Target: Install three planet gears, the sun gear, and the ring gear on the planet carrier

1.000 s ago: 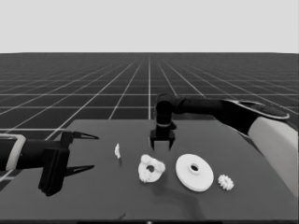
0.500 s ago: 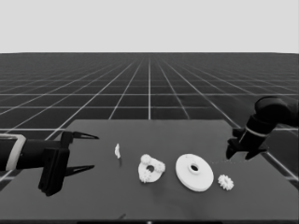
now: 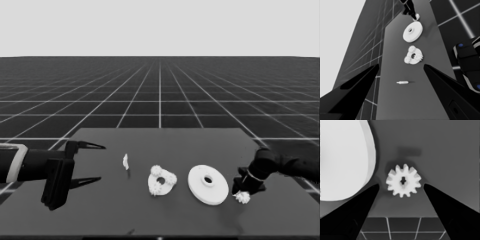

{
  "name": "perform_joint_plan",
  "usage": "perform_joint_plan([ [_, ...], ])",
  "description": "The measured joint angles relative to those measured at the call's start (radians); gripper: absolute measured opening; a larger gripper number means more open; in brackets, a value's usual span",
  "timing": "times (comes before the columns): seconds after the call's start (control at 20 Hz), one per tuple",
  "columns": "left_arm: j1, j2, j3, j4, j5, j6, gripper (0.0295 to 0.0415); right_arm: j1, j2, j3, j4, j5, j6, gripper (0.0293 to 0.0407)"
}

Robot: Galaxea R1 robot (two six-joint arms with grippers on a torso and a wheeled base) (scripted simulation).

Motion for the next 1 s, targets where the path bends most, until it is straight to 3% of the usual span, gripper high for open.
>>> perform_joint_plan([
  [0.25,0.0,0.0,0.0,0.0,0.0,0.0,0.0385,-0.026,0.018,-0.032,-0.017,0.022,-0.006,0.0385],
  [0.35,0.0,0.0,0.0,0.0,0.0,0.0,0.0385,-0.027,0.019,-0.034,-0.017,0.023,-0.006,0.0314],
  [0.4,0.0,0.0,0.0,0.0,0.0,0.0,0.0385,-0.027,0.019,-0.034,-0.018,0.023,-0.006,0.0309],
  [0.75,0.0,0.0,0.0,0.0,0.0,0.0,0.0385,-0.027,0.019,-0.034,-0.018,0.024,-0.006,0.0309],
  [0.8,0.0,0.0,0.0,0.0,0.0,0.0,0.0385,0.116,-0.059,0.11,0.102,-0.109,0.018,0.0309],
  [0.85,0.0,0.0,0.0,0.0,0.0,0.0,0.0385,0.259,-0.087,0.152,0.2,-0.189,0.022,0.0309],
  [0.9,0.0,0.0,0.0,0.0,0.0,0.0,0.0385,0.347,-0.089,0.151,0.264,-0.237,0.02,0.0309],
  [1.0,0.0,0.0,0.0,0.0,0.0,0.0,0.0385,0.426,-0.079,0.132,0.322,-0.282,0.016,0.0309],
])
